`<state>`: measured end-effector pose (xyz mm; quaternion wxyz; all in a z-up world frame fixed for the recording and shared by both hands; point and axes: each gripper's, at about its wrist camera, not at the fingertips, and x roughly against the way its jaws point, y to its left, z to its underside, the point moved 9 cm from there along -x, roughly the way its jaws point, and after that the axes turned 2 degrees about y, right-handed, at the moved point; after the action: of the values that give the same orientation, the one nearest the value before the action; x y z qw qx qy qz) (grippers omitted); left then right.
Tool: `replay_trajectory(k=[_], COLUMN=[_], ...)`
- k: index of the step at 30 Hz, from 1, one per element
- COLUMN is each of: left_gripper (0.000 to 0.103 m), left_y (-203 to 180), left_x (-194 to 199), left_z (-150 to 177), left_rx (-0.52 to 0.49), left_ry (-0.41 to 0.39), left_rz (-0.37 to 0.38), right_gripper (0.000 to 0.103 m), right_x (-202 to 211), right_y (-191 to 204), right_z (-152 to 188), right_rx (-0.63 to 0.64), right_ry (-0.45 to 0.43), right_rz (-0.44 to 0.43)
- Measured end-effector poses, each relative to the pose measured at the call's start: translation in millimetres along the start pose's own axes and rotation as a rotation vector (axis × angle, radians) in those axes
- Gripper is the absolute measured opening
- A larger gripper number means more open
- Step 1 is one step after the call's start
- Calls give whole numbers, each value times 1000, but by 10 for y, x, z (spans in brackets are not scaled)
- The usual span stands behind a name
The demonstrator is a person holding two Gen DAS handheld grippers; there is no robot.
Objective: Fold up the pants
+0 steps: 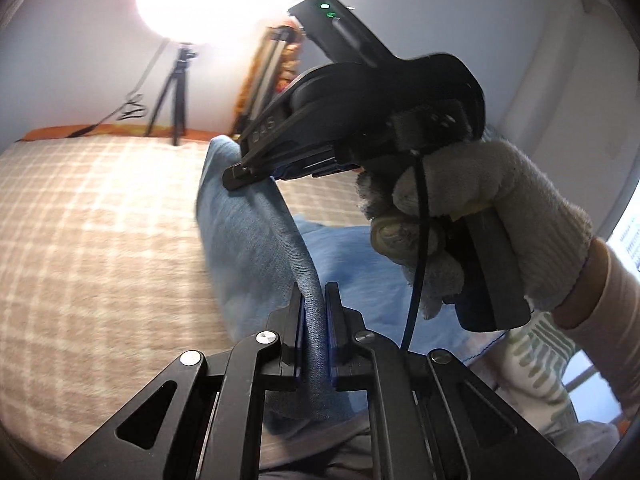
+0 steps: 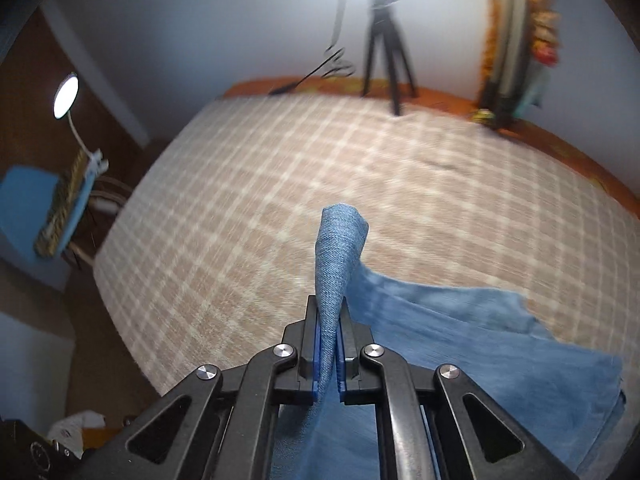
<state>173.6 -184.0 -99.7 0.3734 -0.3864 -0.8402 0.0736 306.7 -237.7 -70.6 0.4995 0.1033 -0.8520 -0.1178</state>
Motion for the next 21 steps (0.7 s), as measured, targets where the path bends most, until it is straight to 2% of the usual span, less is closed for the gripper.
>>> replay_trajectory(k=[5,10,16,21], left_gripper=[7,7,7,7], left_y=[-329,-880,-1397,-1798], left_x=[-117,-368,-726,-1017], left_z=[-162,-290,-207,-156], left_rx=[-51,-127,-190,-247], left_ry=[32,63,122,163], left_rz=[66,132,207,232], right_gripper=[2,2,2,2], right_x=[355,753,1101,1234], right_y=[-441,-974,-1617,-2066], right_z=[45,153,422,658], right_rx=[-59,-113,-169,-203], right_ry=[-62,-133,-171,-175], right_rz=[-3,24,87,134])
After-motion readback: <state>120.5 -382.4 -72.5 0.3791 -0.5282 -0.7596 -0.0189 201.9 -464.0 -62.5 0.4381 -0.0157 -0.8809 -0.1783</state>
